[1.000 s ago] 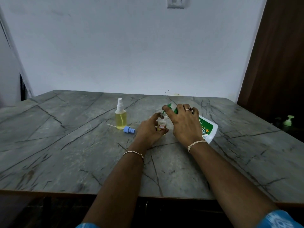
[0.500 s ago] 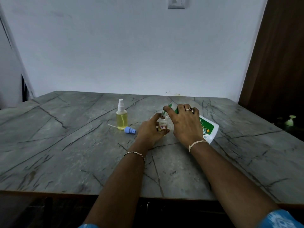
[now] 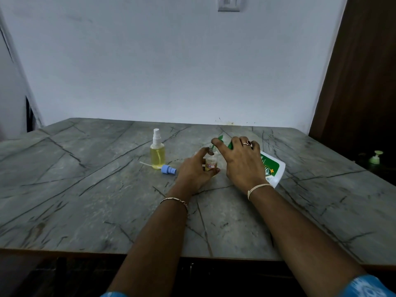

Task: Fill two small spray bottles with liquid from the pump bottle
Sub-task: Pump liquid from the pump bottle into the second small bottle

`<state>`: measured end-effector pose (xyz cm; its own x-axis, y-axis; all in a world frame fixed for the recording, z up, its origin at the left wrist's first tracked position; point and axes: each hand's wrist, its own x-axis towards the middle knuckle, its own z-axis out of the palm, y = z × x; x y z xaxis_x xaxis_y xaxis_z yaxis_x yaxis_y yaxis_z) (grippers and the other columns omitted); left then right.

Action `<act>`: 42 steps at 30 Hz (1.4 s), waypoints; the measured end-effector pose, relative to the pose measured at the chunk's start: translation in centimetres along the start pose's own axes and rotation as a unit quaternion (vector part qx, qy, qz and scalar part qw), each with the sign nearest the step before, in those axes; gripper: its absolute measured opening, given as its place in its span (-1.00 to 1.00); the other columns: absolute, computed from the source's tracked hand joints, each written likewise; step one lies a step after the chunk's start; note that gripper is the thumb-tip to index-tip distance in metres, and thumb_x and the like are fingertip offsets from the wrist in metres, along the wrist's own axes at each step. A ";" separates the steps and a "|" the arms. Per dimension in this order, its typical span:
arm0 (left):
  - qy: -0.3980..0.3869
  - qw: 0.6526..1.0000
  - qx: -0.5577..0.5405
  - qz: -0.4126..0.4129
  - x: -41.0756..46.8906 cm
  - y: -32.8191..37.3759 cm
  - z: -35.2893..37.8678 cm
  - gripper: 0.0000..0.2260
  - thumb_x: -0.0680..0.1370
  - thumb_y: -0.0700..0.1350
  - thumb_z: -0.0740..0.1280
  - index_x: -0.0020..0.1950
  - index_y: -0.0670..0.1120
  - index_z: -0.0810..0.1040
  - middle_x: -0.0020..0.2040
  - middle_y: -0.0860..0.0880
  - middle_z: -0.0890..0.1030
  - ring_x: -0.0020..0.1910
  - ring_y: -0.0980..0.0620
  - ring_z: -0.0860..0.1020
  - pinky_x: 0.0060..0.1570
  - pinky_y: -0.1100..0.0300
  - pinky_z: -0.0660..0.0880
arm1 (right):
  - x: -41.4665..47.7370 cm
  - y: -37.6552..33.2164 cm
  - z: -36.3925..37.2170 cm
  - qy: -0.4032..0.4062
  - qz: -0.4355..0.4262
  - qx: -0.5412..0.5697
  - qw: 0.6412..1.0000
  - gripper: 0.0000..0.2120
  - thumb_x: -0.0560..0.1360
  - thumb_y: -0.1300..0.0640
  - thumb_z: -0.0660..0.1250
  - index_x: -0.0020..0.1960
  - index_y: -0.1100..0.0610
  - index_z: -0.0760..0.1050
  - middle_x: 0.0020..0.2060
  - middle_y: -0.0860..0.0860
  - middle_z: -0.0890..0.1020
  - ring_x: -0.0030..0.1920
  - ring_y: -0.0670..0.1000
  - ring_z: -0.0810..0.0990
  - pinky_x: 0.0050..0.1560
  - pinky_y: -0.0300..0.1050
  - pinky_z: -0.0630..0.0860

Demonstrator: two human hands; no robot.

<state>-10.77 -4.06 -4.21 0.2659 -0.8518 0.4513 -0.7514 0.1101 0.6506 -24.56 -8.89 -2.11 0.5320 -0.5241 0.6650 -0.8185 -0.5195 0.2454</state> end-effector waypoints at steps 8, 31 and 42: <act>-0.005 1.000 0.000 -0.003 0.1 -0.2 0.0 -0.45 0.42 0.04 0.47 0.36 0.10 0.36 0.11 -0.04 0.64 0.04 0.01 0.62 0.10 0.05 0.54 | 0.4 -0.5 0.0 0.005 0.006 0.009 1.000 -0.36 0.39 0.20 0.35 0.39 -0.08 0.18 0.07 0.16 0.50 0.14 0.21 0.46 0.16 0.21 0.36; -0.005 1.000 -0.019 -0.008 0.1 -0.1 -0.1 -0.44 0.42 0.01 0.48 0.37 0.07 0.36 0.13 -0.05 0.63 0.04 0.02 0.61 0.10 0.12 0.54 | 0.3 -0.2 0.0 -0.004 -0.001 0.006 1.000 -0.31 0.40 0.22 0.35 0.41 -0.10 0.12 0.08 0.15 0.48 0.14 0.20 0.45 0.16 0.19 0.35; -0.007 1.000 -0.005 -0.008 0.1 -0.1 0.0 -0.43 0.42 0.04 0.47 0.38 0.07 0.35 0.14 -0.06 0.63 0.07 -0.01 0.61 0.12 0.06 0.54 | 0.4 -0.2 0.3 -0.008 -0.001 -0.002 1.000 -0.29 0.37 0.20 0.39 0.39 -0.10 0.13 0.06 0.15 0.49 0.13 0.20 0.46 0.14 0.19 0.37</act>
<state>-10.63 -4.16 -4.25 0.2686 -0.8608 0.4322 -0.7408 0.1022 0.6639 -24.10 -9.23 -2.11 0.5367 -0.5342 0.6532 -0.8187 -0.5170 0.2498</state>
